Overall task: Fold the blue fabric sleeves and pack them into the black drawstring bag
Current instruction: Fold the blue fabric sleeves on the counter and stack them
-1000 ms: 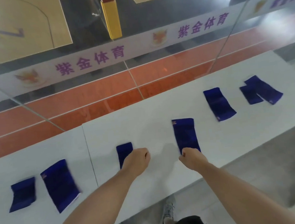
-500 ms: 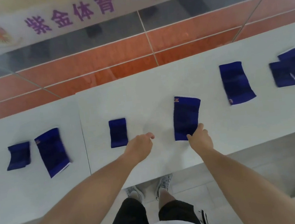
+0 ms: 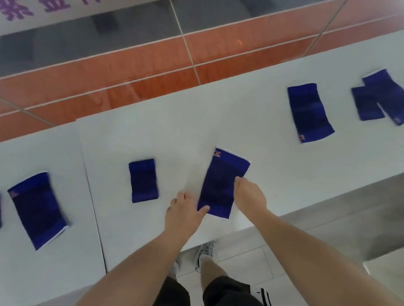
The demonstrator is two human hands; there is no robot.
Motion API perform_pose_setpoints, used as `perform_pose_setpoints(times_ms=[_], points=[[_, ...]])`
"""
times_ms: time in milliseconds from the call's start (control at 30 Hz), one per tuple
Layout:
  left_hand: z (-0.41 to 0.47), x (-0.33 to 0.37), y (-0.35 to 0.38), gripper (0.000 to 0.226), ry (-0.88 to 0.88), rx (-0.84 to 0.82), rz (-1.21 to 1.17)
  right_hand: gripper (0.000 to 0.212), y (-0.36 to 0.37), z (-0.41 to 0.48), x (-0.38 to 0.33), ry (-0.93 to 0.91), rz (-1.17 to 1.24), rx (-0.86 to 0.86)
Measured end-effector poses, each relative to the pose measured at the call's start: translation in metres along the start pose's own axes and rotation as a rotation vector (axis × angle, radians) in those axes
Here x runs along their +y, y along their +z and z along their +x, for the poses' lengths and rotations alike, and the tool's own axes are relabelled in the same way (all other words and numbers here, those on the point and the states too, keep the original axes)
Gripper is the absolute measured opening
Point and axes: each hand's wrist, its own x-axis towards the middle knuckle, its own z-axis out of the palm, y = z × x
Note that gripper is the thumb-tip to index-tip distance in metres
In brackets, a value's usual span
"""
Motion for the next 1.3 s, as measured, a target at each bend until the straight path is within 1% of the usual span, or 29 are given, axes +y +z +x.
perform_pose_setpoints(times_ms=[33, 100, 200, 300, 367, 433, 467, 533, 600, 700, 733, 800, 833, 900, 1000, 1167, 1300], points=[[-0.002, 0.001, 0.006, 0.068, -0.003, 0.026, 0.058, 0.027, -0.005, 0.007, 0.002, 0.013, 0.022, 0.044], [-0.003, 0.005, 0.018, 0.07, -0.013, 0.086, 0.102, 0.026, -0.017, 0.023, 0.004, -0.004, 0.057, 0.126], [0.0, 0.009, 0.029, 0.061, -0.014, 0.125, 0.086, 0.034, -0.024, 0.042, 0.008, -0.086, 0.017, 0.233], [0.002, 0.006, 0.031, 0.051, 0.021, 0.118, 0.048, 0.043, -0.017, 0.051, 0.007, -0.161, 0.01, 0.241], [0.0, -0.001, 0.029, 0.042, 0.033, 0.116, -0.019, 0.039, -0.011, 0.05, 0.001, -0.176, 0.042, 0.227], [-0.005, -0.012, 0.026, 0.031, 0.042, 0.106, -0.091, 0.028, -0.004, 0.044, -0.009, -0.15, 0.065, 0.201], [-0.009, -0.018, 0.023, 0.025, 0.047, 0.096, -0.139, 0.023, -0.001, 0.041, -0.014, -0.126, 0.052, 0.196], [-0.016, -0.03, 0.014, 0.015, 0.028, 0.061, -0.281, 0.021, 0.002, 0.031, -0.026, -0.102, -0.009, 0.19], [-0.02, -0.046, -0.002, 0.016, -0.025, 0.028, -0.457, 0.021, -0.001, 0.018, -0.045, -0.122, -0.009, 0.197], [-0.023, -0.079, -0.035, 0.035, -0.098, 0.027, -0.609, 0.011, -0.007, 0.0, -0.088, -0.2, 0.047, 0.181], [-0.024, -0.093, -0.048, 0.035, -0.1, 0.033, -0.622, 0.006, -0.007, -0.006, -0.107, -0.225, 0.073, 0.171], [-0.029, -0.125, -0.074, 0.026, -0.099, 0.033, -0.635, 0.002, -0.005, -0.016, -0.151, -0.27, 0.121, 0.167], [-0.032, -0.143, -0.086, 0.023, -0.113, 0.03, -0.663, 0.005, -0.002, -0.02, -0.175, -0.292, 0.141, 0.168], [-0.037, -0.181, -0.108, 0.019, -0.173, 0.054, -0.75, 0.019, 0.009, -0.028, -0.225, -0.329, 0.15, 0.151], [-0.049, -0.24, -0.13, 0.016, -0.321, 0.159, -0.937, 0.031, 0.036, -0.04, -0.294, -0.386, 0.103, 0.129], [-0.079, -0.323, -0.134, 0.01, -0.486, 0.301, -1.018, 0.033, 0.1, -0.06, -0.379, -0.537, 0.052, 0.055], [-0.098, -0.349, -0.12, 0.007, -0.637, 0.355, -1.073, 0.031, 0.145, -0.062, -0.426, -0.68, -0.004, -0.043]])
